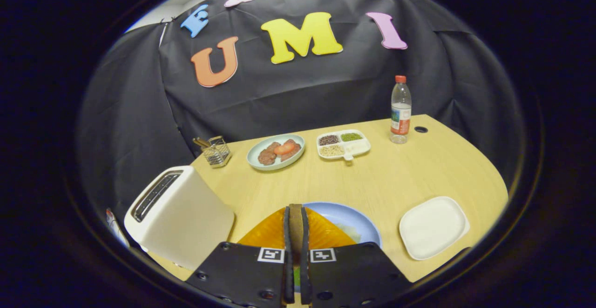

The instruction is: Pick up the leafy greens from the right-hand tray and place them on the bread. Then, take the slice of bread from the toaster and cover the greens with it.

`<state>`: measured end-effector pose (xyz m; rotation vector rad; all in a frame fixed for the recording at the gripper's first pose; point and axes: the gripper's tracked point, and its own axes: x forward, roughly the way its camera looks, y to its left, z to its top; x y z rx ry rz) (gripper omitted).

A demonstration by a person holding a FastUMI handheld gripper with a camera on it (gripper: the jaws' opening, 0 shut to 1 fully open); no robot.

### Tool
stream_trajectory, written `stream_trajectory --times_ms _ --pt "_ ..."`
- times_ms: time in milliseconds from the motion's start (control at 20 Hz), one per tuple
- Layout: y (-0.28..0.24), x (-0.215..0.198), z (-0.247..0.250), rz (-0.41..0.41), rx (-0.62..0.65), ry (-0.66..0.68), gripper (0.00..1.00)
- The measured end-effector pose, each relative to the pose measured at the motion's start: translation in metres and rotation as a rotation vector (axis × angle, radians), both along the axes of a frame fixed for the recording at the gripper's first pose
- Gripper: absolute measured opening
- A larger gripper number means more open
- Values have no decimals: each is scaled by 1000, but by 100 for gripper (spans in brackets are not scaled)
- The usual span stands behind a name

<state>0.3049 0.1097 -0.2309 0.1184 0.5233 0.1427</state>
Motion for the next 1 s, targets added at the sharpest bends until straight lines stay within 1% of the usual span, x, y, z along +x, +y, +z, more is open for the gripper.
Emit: stream_trajectory --times_ms 50,200,350,450,600,700,750,850,900,950,1000 --pt "-5 0 -6 11 -3 -8 5" --pt "-26 1 -25 7 -26 -10 6" --pt "-40 3 -49 -14 5 24 6" --pt "-44 3 -57 -17 9 22 6" --pt "-44 -2 -57 7 -8 -11 7" --pt "-45 -3 -57 -1 0 -1 10" --pt "-49 -4 -55 -22 -6 0 11" --pt "-50 -6 -53 -27 -28 7 26" --pt "-51 -5 -51 -33 -32 1 25" --pt "-52 -6 -47 -37 -32 -7 27" --pt "-54 -6 -41 -47 -42 -15 35"
